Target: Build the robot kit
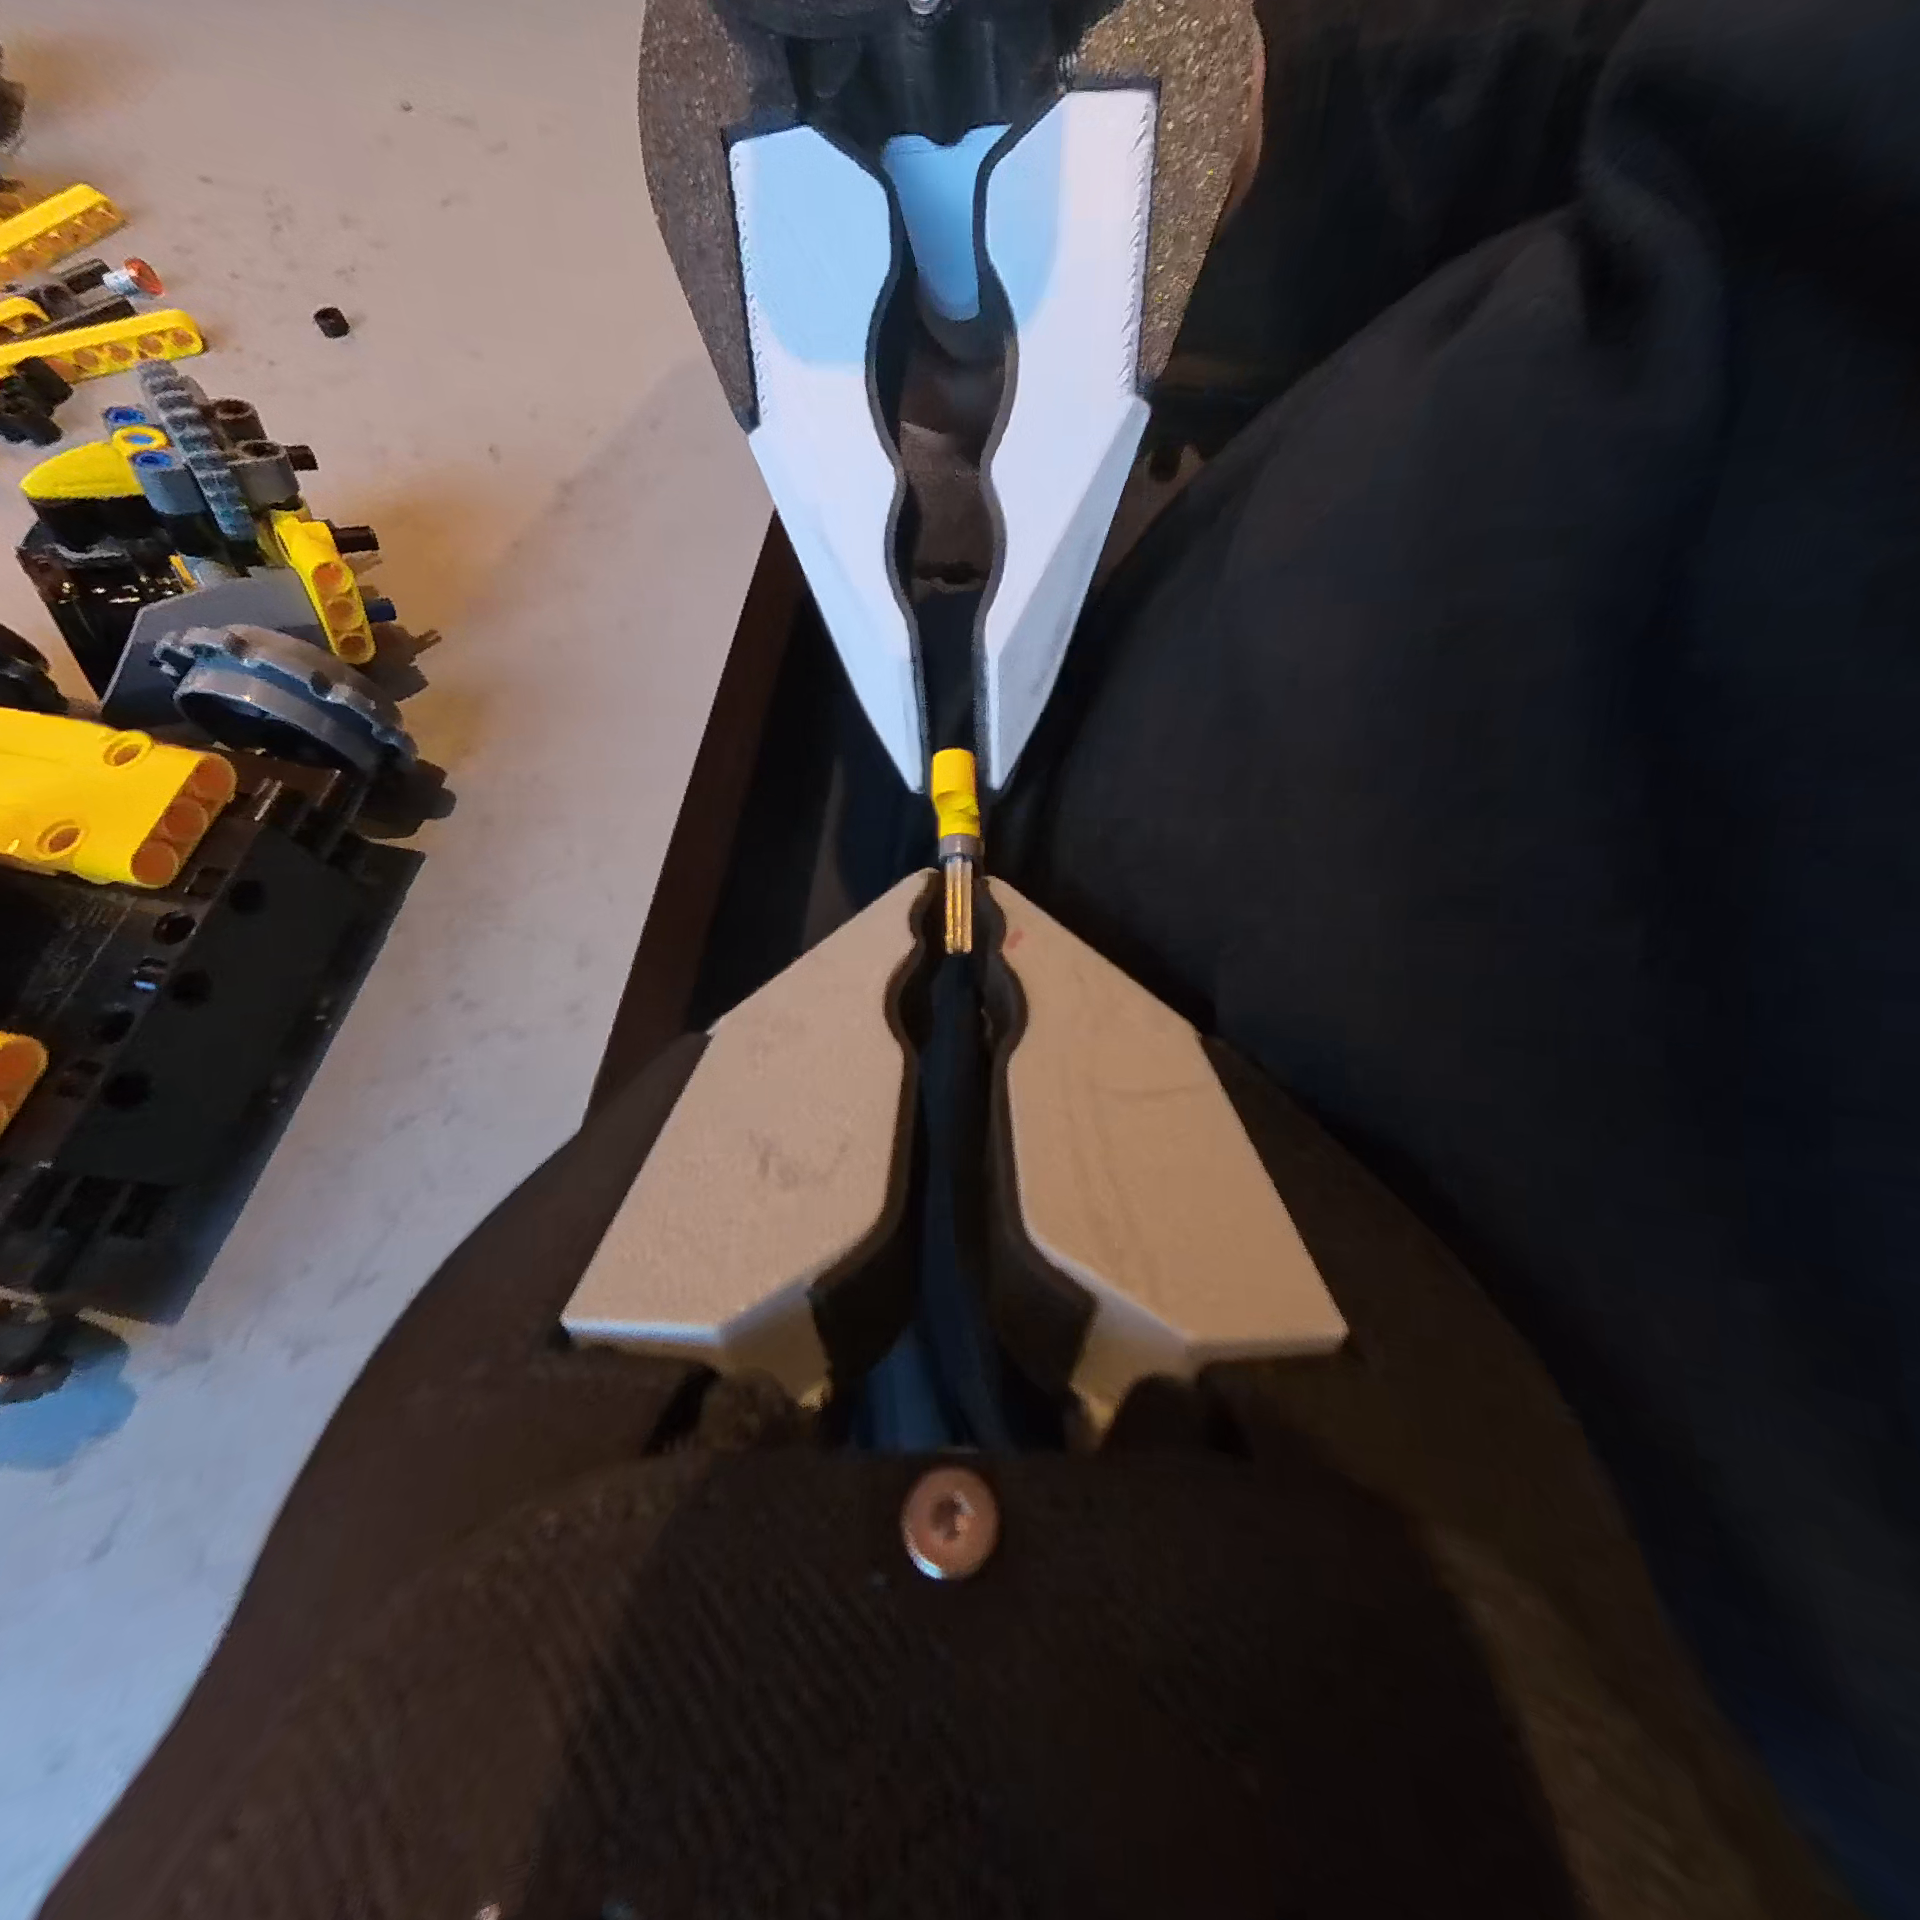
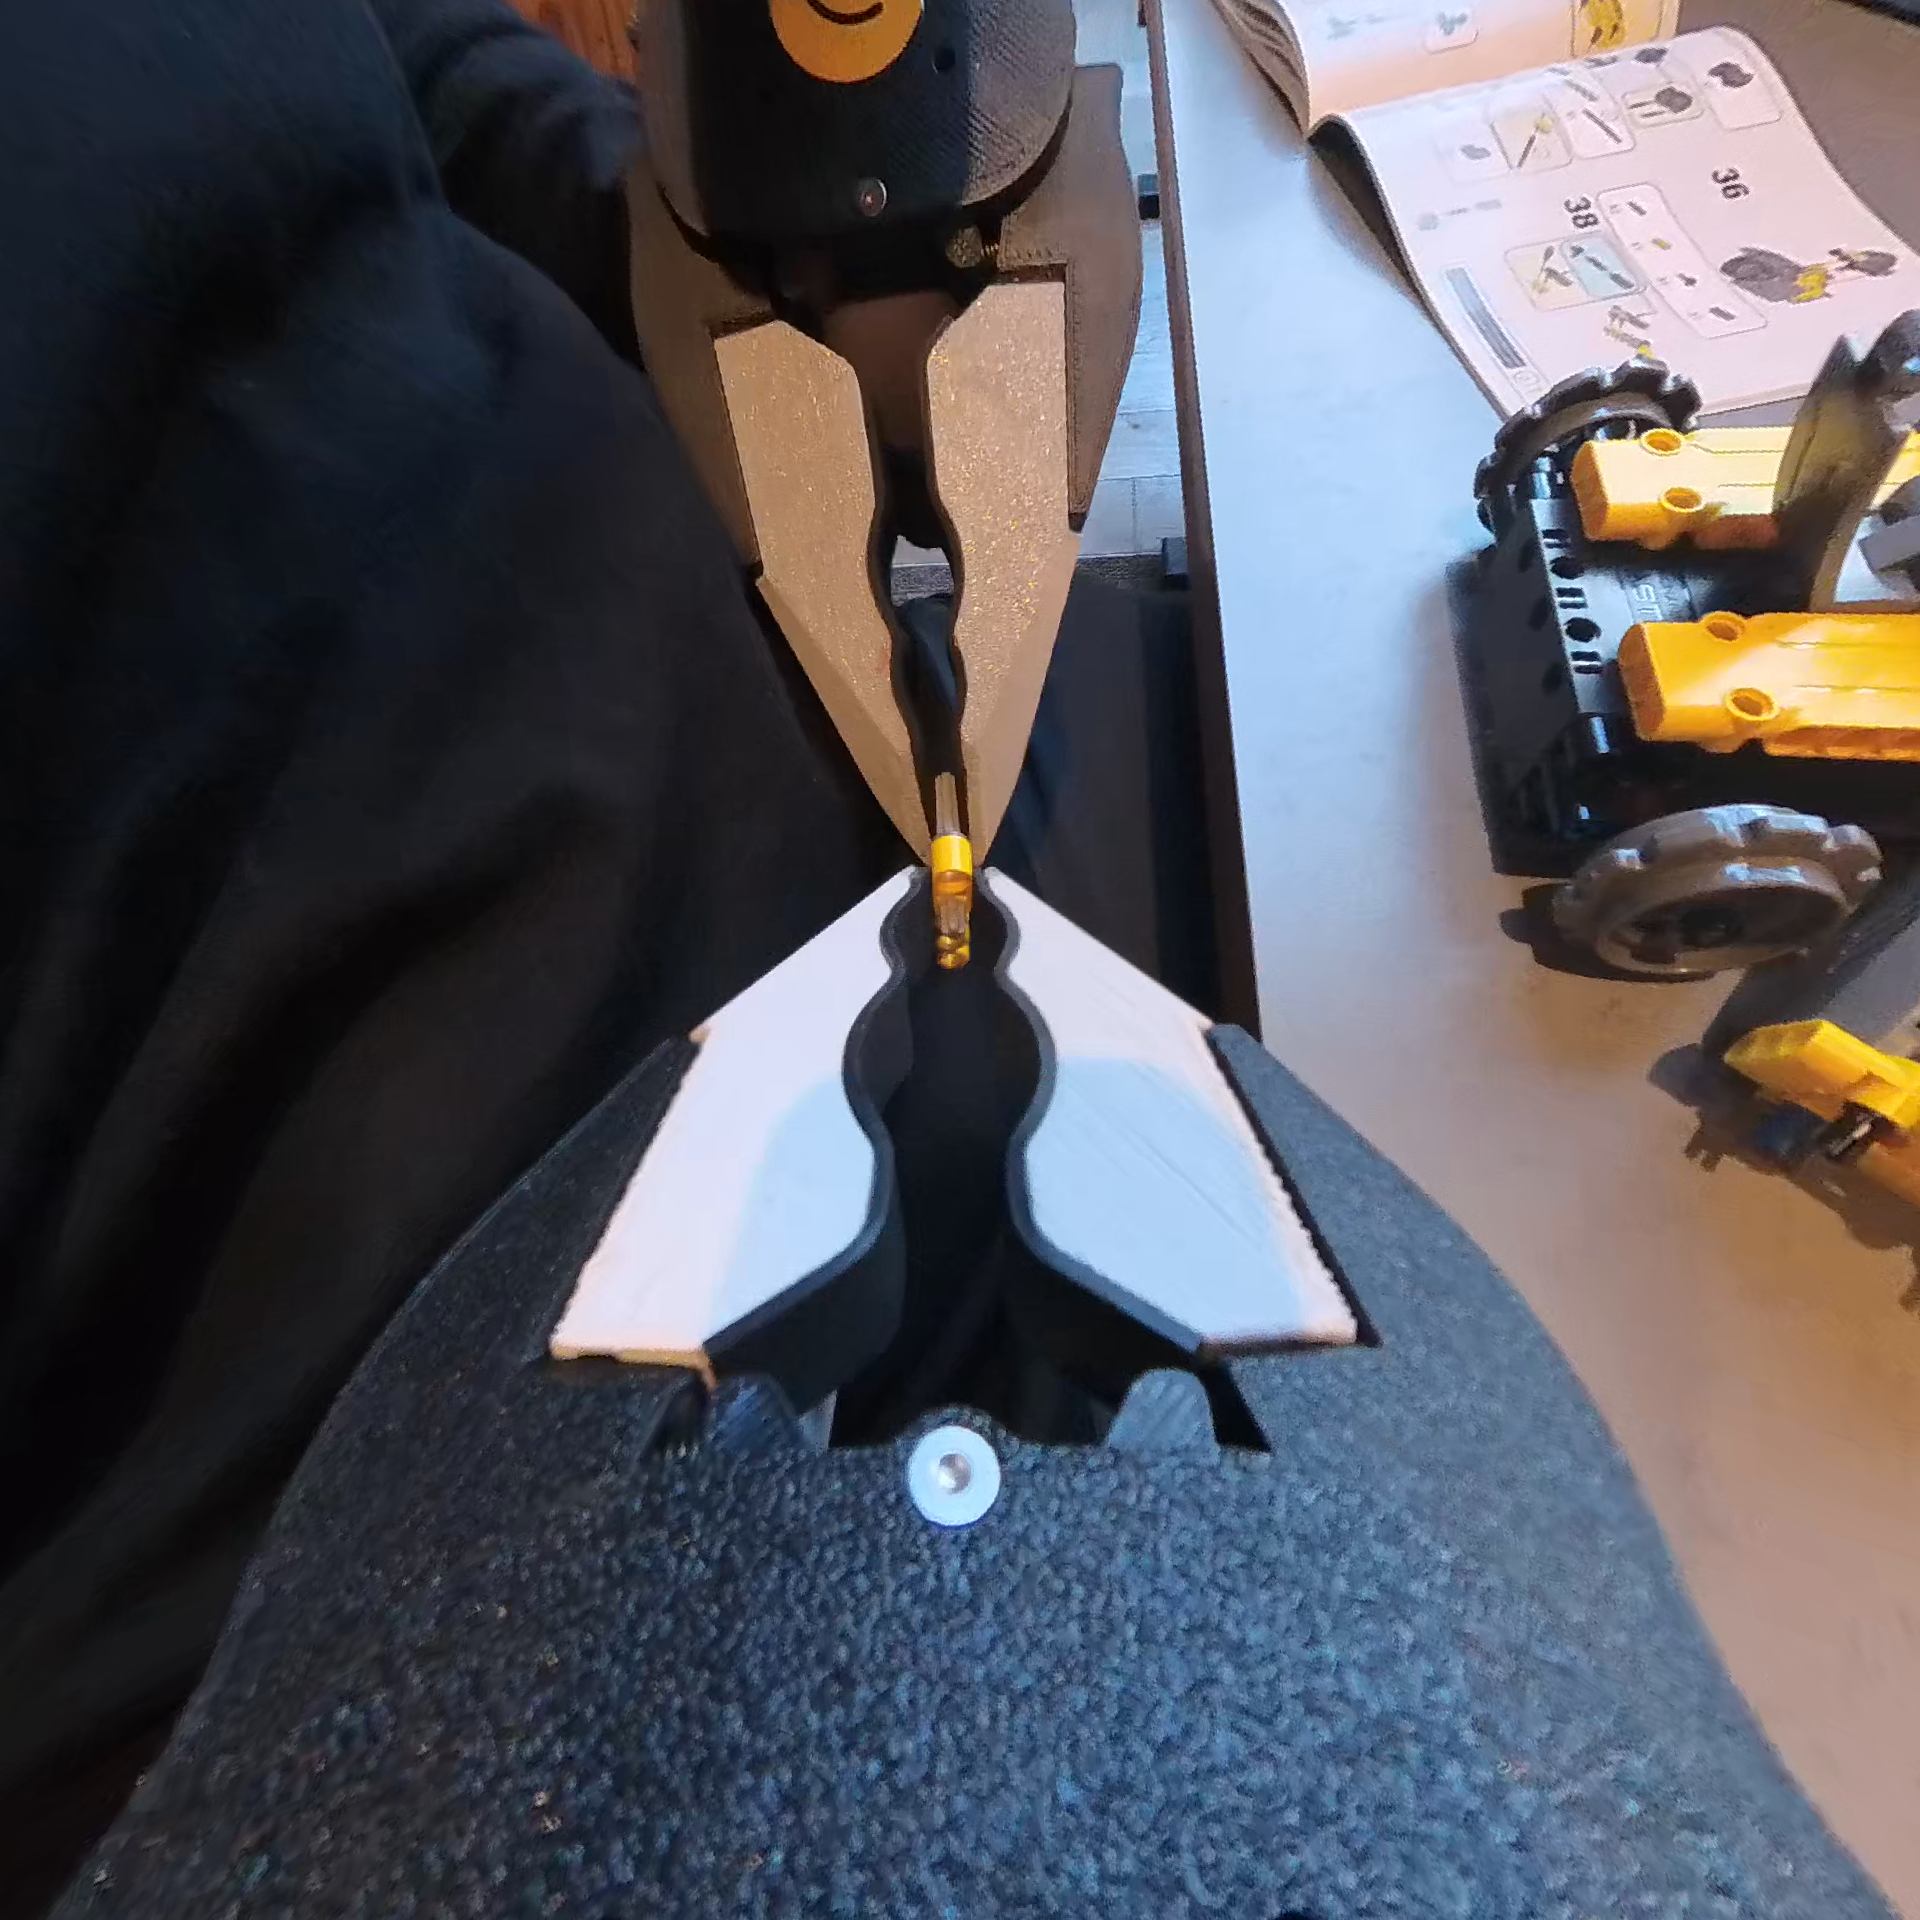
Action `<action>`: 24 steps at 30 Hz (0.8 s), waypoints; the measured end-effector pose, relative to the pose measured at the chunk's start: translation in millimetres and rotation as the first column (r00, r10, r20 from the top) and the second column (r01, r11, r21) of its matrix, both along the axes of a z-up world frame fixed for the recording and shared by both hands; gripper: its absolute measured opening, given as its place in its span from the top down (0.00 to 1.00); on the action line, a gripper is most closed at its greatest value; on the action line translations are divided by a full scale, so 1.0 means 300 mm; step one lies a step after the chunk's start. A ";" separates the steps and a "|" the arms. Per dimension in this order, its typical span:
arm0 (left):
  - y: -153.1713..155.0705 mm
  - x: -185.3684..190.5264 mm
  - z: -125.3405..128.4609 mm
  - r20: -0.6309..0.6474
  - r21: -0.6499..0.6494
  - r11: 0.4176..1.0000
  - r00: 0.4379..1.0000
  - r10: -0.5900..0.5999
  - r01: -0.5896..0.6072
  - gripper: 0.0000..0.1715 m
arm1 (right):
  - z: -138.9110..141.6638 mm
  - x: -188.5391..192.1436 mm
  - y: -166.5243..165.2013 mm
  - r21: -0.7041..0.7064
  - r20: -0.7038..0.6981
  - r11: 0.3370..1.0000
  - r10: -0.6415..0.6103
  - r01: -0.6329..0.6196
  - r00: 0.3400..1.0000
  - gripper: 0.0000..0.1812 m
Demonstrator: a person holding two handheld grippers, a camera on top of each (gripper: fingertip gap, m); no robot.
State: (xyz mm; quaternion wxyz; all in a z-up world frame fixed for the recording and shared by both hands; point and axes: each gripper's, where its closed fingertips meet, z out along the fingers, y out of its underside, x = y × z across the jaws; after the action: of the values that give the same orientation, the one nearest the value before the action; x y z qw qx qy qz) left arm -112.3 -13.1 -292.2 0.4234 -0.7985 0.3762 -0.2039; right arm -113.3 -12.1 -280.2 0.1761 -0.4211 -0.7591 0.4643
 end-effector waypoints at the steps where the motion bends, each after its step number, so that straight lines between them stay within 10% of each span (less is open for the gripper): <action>1: 0.000 -0.002 0.002 0.015 -0.001 1.000 1.000 0.005 -0.005 0.99 | -0.002 0.002 0.001 -0.007 0.010 1.000 0.001 -0.001 1.000 0.96; 24: 0.012 -0.011 -0.063 0.003 -0.056 0.997 0.998 0.056 -0.055 0.99 | -0.034 -0.059 -0.031 0.045 -0.017 0.999 0.025 -0.025 1.000 0.96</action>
State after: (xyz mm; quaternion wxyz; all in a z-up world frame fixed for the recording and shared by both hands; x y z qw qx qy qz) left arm -115.5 -9.7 -311.0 0.4073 -0.8197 0.3469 -0.2045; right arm -131.1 -21.5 -290.2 0.1863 -0.4033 -0.7729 0.4530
